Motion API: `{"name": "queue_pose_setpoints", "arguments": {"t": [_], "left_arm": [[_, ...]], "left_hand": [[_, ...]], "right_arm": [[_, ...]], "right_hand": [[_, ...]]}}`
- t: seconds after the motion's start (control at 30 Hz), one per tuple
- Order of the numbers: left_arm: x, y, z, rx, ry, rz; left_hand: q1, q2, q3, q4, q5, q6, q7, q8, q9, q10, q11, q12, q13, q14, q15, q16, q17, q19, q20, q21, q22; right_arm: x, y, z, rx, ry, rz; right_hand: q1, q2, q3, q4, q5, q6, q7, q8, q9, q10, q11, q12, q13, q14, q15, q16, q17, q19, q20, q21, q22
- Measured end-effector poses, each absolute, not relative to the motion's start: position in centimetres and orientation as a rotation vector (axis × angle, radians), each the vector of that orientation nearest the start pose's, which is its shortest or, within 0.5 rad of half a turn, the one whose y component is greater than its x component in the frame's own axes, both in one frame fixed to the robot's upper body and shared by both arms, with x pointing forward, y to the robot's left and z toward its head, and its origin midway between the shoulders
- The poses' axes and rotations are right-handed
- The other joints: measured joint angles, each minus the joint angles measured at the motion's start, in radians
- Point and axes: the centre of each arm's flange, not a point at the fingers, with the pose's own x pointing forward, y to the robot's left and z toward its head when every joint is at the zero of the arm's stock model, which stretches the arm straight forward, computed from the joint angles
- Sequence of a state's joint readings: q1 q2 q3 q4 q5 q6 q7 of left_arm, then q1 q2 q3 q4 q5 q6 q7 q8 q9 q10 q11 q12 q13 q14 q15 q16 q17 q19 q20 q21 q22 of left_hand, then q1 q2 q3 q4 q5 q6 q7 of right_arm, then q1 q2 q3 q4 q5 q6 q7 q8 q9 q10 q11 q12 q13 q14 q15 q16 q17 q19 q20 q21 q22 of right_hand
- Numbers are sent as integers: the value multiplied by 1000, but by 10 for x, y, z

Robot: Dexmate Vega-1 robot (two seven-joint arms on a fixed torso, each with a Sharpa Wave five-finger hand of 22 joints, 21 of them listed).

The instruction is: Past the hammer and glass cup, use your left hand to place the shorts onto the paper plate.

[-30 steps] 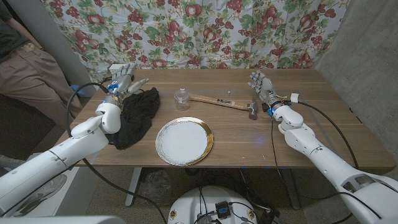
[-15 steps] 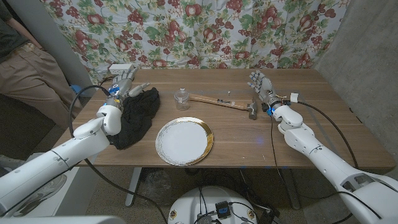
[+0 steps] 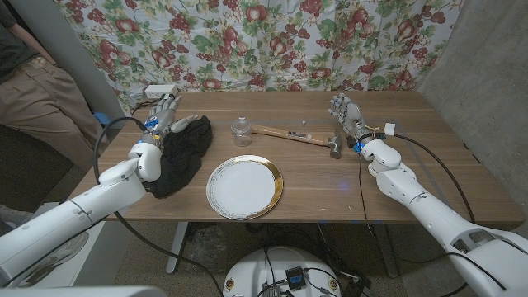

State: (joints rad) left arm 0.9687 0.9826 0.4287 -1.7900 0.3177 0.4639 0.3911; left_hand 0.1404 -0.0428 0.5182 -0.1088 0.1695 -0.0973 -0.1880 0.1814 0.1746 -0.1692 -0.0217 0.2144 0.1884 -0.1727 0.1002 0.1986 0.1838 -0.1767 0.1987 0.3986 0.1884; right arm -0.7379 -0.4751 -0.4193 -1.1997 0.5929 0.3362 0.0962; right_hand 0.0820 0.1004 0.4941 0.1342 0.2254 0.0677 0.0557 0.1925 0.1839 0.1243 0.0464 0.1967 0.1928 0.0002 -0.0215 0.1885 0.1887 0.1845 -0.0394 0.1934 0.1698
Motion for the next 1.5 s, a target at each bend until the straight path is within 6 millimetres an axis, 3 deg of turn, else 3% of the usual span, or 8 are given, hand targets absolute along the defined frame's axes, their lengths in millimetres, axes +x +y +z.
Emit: {"name": "queue_pose_setpoints", "arguments": {"t": [1.5], "left_arm": [[594, 389, -31, 1250, -353, 453]], "left_hand": [[1, -1, -5, -5, 5, -5, 2, 0, 0, -5, -5, 0, 0, 0, 0, 0, 0, 5, 5, 0, 0]], "right_arm": [[665, -267, 0, -48, -645, 274]], "right_hand": [[0, 0, 0, 0, 1, 0, 0, 0, 0, 0, 0, 0, 0, 0, 0, 0, 0, 0, 0, 0, 0]]}}
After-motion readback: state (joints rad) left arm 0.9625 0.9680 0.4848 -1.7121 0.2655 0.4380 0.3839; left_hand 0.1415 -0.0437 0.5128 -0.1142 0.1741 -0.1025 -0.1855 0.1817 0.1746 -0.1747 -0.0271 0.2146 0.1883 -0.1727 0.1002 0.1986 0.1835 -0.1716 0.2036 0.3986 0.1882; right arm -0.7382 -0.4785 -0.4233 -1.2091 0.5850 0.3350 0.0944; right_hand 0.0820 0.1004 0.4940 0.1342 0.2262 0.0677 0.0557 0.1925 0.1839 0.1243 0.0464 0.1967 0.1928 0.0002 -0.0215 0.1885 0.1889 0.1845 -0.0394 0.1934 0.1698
